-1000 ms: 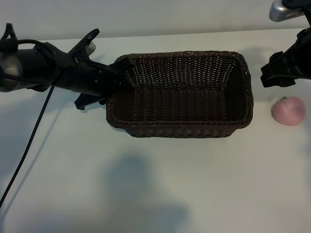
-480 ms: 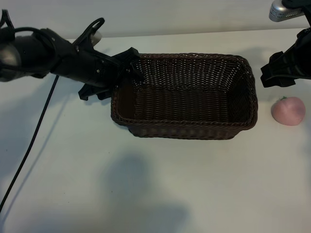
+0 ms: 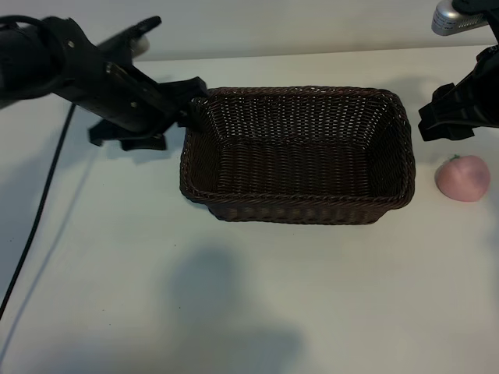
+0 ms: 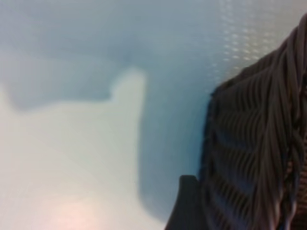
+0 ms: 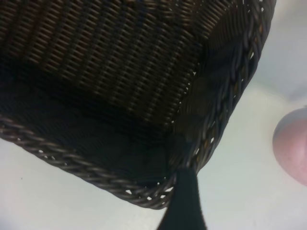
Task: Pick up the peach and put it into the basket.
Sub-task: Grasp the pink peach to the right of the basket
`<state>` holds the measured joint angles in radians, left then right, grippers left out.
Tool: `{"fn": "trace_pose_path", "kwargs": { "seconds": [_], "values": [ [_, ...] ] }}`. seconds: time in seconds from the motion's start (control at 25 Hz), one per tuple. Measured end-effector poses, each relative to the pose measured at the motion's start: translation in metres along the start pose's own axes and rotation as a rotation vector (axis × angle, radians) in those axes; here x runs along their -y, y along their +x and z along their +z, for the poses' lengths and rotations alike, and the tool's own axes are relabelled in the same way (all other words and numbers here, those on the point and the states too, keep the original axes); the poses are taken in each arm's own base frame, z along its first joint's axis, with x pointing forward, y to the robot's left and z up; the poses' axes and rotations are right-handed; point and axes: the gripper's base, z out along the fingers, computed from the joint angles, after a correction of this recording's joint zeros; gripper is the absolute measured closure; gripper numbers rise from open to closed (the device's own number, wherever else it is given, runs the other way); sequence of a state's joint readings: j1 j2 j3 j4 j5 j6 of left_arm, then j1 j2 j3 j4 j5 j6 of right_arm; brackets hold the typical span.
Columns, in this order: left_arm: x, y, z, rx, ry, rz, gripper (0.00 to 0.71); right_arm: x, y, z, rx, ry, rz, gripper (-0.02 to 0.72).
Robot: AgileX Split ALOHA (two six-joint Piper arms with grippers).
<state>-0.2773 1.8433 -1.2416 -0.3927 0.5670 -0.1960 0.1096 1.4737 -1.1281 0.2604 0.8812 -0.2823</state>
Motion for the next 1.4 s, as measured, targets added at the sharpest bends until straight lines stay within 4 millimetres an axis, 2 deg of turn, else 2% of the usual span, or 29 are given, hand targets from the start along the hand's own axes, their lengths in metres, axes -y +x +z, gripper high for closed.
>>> {"fn": "trace_pose_path", "kwargs": {
  "seconds": [0.28,0.6,0.72,0.84,1.16,1.24,1.4],
  "values": [
    [0.007,-0.007,-0.056,0.074,-0.096,0.136,0.108,0.0,0.0,0.0,-0.005,-0.002,0.0,0.108],
    [0.006,-0.008,-0.085,-0.002,-0.219,0.269,0.112,0.0,0.001,0.0,-0.011,-0.003,0.0,0.108],
    [-0.002,-0.01,-0.098,0.009,-0.242,0.257,0.112,0.0,0.001,0.0,-0.015,-0.004,0.0,0.108],
    [-0.019,-0.014,-0.116,0.027,-0.264,0.239,0.112,-0.001,0.002,0.0,-0.02,-0.006,0.0,0.108],
    [-0.075,-0.012,-0.182,0.068,-0.321,0.19,0.112,-0.001,0.002,0.0,-0.021,-0.006,-0.001,0.108],
    [-0.078,-0.007,-0.199,0.11,-0.301,0.173,0.112,-0.001,0.002,0.0,-0.022,-0.006,-0.001,0.108],
    [-0.069,0.008,-0.225,0.161,-0.253,0.204,0.112,-0.001,0.002,0.0,-0.022,-0.006,-0.001,0.108]
  ]
}}
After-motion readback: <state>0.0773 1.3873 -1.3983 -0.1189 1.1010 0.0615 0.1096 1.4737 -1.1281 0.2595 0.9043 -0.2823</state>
